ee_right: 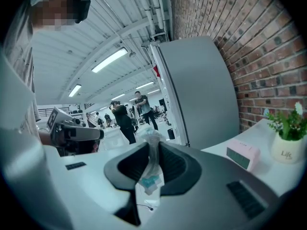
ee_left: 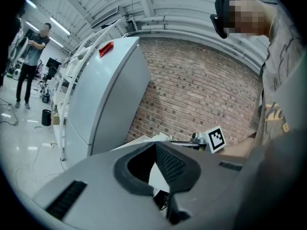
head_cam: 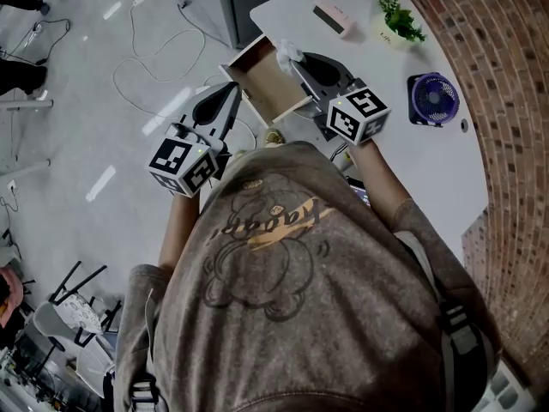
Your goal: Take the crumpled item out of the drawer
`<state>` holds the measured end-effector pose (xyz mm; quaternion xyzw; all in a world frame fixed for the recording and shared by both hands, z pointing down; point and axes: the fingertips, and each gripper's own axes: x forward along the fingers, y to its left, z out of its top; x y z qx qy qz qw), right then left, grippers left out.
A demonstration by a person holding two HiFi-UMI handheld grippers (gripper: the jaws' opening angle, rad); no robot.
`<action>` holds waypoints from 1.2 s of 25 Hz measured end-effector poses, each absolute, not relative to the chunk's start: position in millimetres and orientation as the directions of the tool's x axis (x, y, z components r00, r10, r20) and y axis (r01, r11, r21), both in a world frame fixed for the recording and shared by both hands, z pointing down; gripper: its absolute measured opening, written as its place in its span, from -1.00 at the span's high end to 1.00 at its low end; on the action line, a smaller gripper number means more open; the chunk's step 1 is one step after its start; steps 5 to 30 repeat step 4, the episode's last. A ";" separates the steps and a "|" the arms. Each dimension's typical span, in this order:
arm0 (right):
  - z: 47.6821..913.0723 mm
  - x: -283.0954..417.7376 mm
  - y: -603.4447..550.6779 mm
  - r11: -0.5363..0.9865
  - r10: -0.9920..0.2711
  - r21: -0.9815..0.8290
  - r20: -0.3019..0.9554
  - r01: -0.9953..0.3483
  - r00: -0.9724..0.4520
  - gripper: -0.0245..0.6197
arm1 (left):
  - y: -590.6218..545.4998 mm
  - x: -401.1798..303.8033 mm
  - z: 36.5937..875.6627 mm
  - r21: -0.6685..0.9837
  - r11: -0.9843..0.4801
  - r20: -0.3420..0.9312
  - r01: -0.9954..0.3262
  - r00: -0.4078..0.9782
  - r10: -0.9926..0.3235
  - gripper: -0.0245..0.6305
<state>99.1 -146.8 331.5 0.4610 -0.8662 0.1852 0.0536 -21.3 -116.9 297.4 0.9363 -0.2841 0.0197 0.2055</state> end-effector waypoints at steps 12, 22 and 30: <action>328.0 95.8 -152.4 0.522 -0.773 -0.264 0.256 -0.811 -0.580 0.73 | -120.5 -22.4 296.8 0.378 -0.753 0.155 -0.539 0.838 -0.522 0.90; 328.0 95.8 -152.4 0.522 -0.773 -0.264 0.256 -0.811 -0.580 0.73 | -120.5 -22.4 296.8 0.378 -0.753 0.155 -0.539 0.838 -0.522 0.90; 328.0 95.8 -152.4 0.522 -0.773 -0.264 0.256 -0.811 -0.580 0.73 | -120.5 -22.4 296.8 0.378 -0.753 0.155 -0.539 0.838 -0.522 0.90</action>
